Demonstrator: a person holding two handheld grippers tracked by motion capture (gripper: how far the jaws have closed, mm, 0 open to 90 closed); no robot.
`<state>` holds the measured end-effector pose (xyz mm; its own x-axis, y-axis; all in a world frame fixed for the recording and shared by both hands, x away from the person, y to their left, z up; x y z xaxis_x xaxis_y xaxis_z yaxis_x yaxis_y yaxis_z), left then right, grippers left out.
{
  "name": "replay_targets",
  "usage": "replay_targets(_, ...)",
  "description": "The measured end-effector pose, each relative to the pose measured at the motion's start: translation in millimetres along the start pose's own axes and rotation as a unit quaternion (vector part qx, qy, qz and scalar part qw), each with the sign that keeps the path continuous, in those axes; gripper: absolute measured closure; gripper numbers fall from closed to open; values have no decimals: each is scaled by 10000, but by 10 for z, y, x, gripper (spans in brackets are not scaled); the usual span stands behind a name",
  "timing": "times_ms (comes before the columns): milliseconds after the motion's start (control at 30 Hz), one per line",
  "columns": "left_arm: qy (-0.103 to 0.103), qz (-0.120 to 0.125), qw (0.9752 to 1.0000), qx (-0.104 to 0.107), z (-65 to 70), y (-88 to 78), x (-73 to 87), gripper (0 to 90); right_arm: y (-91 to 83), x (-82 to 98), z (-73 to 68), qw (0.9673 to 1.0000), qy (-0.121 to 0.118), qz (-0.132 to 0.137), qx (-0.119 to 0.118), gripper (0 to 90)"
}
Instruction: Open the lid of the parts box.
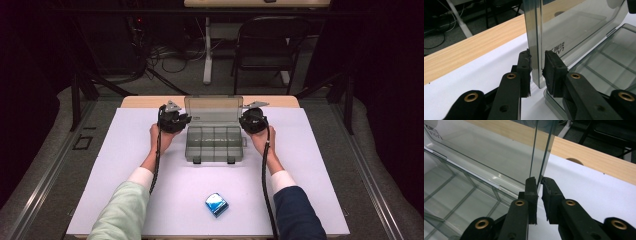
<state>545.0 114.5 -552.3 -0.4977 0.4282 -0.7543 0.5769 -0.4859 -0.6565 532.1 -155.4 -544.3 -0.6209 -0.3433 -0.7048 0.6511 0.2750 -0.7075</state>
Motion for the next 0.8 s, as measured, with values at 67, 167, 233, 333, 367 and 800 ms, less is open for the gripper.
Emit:
replay_targets(67, -30, -45, 10000, -37, -3, 19, 4, 751, 17, 11, 2, 10000, 31, -24, -10, 823)
replay_targets(167, -67, -112, 9998, -155, -8, 41, 19, 710, 29, 23, 3, 10000, 44, -59, -20, 811)
replay_targets(233, -155, -55, 9997, -154, -16, 39, 24, 663, 26, 23, -4, 10000, 40, -12, -49, 792)
replay_targets(333, -234, -16, 9996, -140, -25, 20, 24, 582, 0, 40, -13, 10000, -14, -36, -44, 762)
replay_targets(367, -227, -16, 9996, -159, -26, 13, 23, 540, -5, 48, -12, 10000, -12, -22, -63, 752)
replay_targets(800, 30, -29, 9997, -223, 47, -316, 102, 159, -224, 273, -37, 9992, -169, -177, -301, 298)
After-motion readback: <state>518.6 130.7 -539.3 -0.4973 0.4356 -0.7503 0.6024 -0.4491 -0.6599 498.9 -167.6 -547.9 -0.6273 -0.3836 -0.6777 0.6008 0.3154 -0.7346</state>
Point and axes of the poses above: each handheld gripper's, and its own axes: y roughly forward along the jaws, x roughly out of its underside, z roughly to its right, the point moved 5 cm from there along y, roughly forward along the jaws, and after that the axes turned 8 degrees about -z, right-handed, at the moved point
